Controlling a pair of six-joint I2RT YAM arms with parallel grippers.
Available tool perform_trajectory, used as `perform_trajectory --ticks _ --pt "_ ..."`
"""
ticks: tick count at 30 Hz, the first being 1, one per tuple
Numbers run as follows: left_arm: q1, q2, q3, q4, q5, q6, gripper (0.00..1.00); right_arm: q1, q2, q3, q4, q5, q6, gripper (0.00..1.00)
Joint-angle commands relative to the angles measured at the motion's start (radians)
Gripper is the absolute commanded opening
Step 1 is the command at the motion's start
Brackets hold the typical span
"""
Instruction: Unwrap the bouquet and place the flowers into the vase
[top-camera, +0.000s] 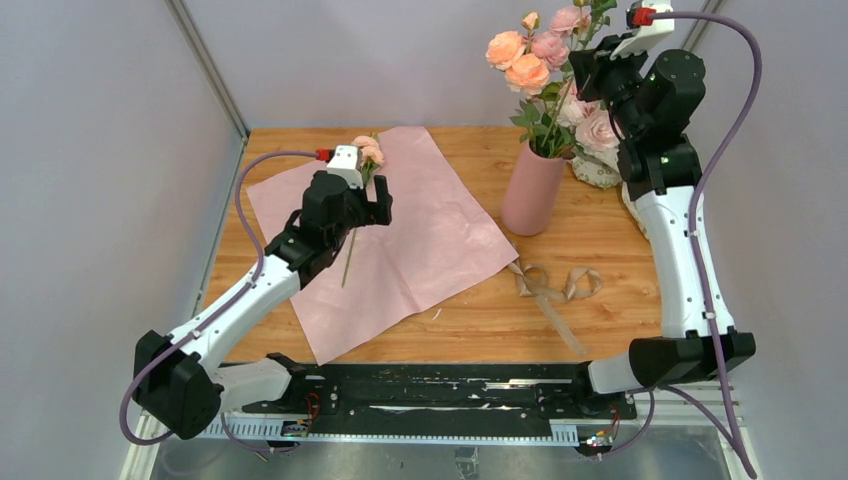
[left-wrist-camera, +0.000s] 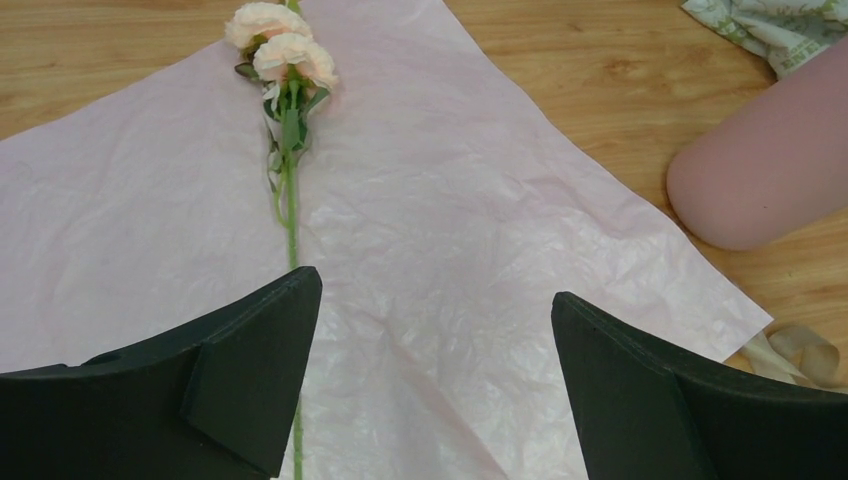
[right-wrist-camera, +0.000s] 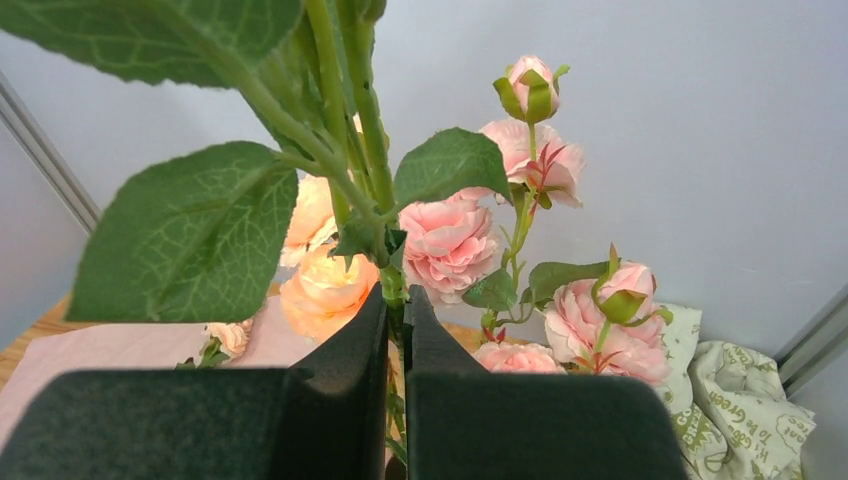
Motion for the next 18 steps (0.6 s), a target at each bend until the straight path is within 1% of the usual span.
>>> perform_trajectory --ticks 1,4,9,11,12,13,15,16,18 --pt "-0.003 0.024 0.000 0.026 -0.032 0.017 0.96 -0.034 0.034 0.037 0.036 -0.057 0.029 0.00" --pt "-0.004 0.035 -0.003 0.031 -0.035 0.014 0.96 -0.035 0.056 0.015 0.045 -0.088 0.019 0.00" --pt "-0.004 0.060 0.001 0.017 -0.072 -0.015 0.96 -0.037 0.064 -0.089 0.082 -0.131 0.007 0.00" --pt "-0.004 0.082 0.014 -0.010 -0.099 -0.037 1.00 -0.037 0.064 -0.133 0.103 -0.153 0.003 0.00" --pt "-0.004 0.094 0.020 -0.024 -0.113 -0.058 1.00 -0.037 0.064 -0.147 0.108 -0.160 0.001 0.01" --pt "-0.004 0.107 0.029 -0.038 -0.122 -0.078 1.00 -0.037 0.065 -0.156 0.109 -0.164 -0.001 0.13" --pt "-0.003 0.128 0.038 -0.044 -0.115 -0.101 1.00 -0.037 0.065 -0.162 0.109 -0.155 0.002 0.45" --pt "-0.002 0.140 0.041 -0.039 -0.109 -0.110 1.00 -0.037 0.063 -0.162 0.110 -0.144 0.001 0.63" --pt "-0.002 0.155 0.049 -0.045 -0.120 -0.128 1.00 -0.038 0.054 -0.162 0.110 -0.141 0.001 0.74"
